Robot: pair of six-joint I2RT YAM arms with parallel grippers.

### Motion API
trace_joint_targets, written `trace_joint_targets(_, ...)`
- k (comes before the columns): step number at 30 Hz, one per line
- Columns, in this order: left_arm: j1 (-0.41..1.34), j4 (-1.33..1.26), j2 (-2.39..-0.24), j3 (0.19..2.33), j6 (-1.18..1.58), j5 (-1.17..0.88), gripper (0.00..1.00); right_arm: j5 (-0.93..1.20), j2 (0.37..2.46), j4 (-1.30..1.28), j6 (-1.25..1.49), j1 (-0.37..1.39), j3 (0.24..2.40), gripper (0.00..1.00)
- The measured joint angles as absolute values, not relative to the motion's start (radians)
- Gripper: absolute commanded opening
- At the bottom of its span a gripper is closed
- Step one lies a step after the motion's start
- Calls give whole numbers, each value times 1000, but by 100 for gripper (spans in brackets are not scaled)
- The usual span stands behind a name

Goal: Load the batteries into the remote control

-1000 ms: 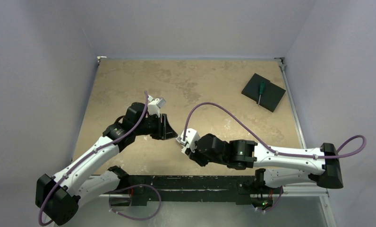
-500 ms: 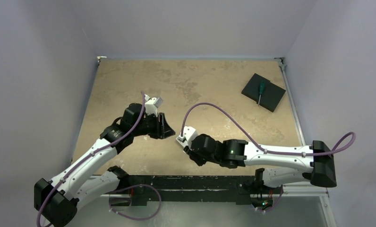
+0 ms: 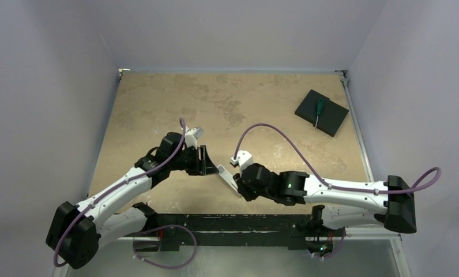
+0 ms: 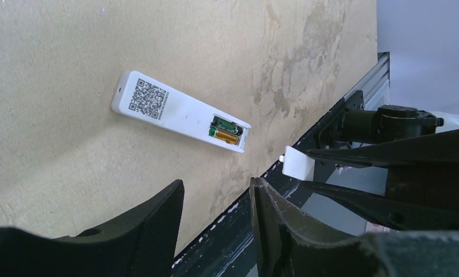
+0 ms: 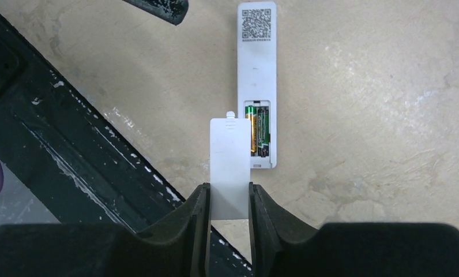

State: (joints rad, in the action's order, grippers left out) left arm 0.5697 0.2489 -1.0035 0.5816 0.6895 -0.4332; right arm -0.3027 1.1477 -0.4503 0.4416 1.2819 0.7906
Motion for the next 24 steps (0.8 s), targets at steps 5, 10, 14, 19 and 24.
trace_joint_targets(5, 570, 190, -1042, 550, 726, -454, 46, -304, 1097, -425, 507, 1257, 727, 14)
trace_joint_targets(10, 570, 125, -1076, 517, 754, -476, 46, -302, 1077, -394, 561, 1230, 662, 14)
trace_joint_targets(14, 570, 75, -1101, 486, 777, -488, 46, -301, 1061, -368, 599, 1219, 616, 15)
trace_joint_targets(19, 570, 10, -1126, 449, 802, -493, 46, -300, 1046, -334, 626, 1205, 582, 15)
trace_joint_targets(24, 570, -74, -1180, 408, 841, -495, 47, -298, 1045, -314, 634, 1198, 577, 15)
